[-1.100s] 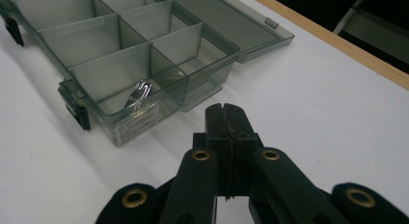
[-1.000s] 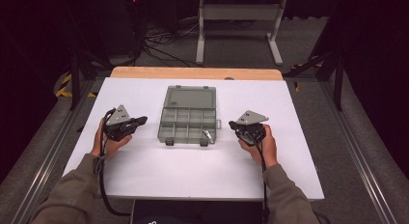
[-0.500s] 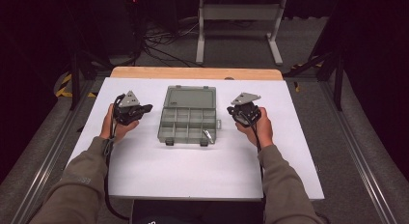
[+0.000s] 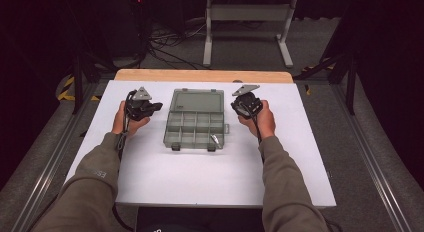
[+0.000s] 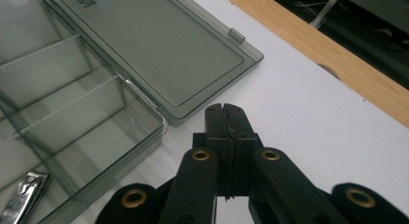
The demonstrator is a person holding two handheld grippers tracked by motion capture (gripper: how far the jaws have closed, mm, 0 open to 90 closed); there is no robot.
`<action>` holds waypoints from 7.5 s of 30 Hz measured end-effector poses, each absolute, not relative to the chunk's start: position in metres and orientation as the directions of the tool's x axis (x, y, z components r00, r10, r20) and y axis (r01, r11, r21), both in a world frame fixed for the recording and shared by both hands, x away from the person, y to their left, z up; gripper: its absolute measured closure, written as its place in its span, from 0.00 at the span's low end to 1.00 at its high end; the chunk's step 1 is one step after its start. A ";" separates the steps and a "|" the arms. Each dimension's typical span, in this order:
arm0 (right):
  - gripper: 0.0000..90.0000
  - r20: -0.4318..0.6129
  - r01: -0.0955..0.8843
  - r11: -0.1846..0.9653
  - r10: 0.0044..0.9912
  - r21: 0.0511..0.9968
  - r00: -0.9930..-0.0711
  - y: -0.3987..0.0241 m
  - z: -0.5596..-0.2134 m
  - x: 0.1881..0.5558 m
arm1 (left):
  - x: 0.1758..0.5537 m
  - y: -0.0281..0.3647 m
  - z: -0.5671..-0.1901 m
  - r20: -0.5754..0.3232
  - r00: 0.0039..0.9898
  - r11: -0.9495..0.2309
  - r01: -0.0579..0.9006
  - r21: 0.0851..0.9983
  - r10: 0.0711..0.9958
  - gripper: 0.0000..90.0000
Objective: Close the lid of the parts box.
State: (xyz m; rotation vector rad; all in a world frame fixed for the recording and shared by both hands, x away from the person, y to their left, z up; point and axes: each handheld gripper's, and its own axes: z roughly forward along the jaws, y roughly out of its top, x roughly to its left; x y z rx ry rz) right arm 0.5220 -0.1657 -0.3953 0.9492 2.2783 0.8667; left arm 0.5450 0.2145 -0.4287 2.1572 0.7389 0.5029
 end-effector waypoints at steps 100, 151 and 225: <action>1.00 -0.314 0.233 0.506 0.771 0.830 -0.554 -0.140 -0.383 0.562 | 0.572 0.174 -0.393 0.162 0.622 -0.449 0.338 0.827 0.767 1.00; 1.00 -0.240 0.260 0.460 0.774 0.849 -0.586 -0.143 -0.368 0.512 | 0.534 0.179 -0.375 0.187 0.692 -0.493 0.273 0.826 0.697 1.00; 1.00 -0.235 0.239 0.586 0.617 0.774 -0.751 -0.136 -0.408 0.430 | 0.443 0.175 -0.421 0.270 0.833 -0.629 0.117 0.768 0.483 0.98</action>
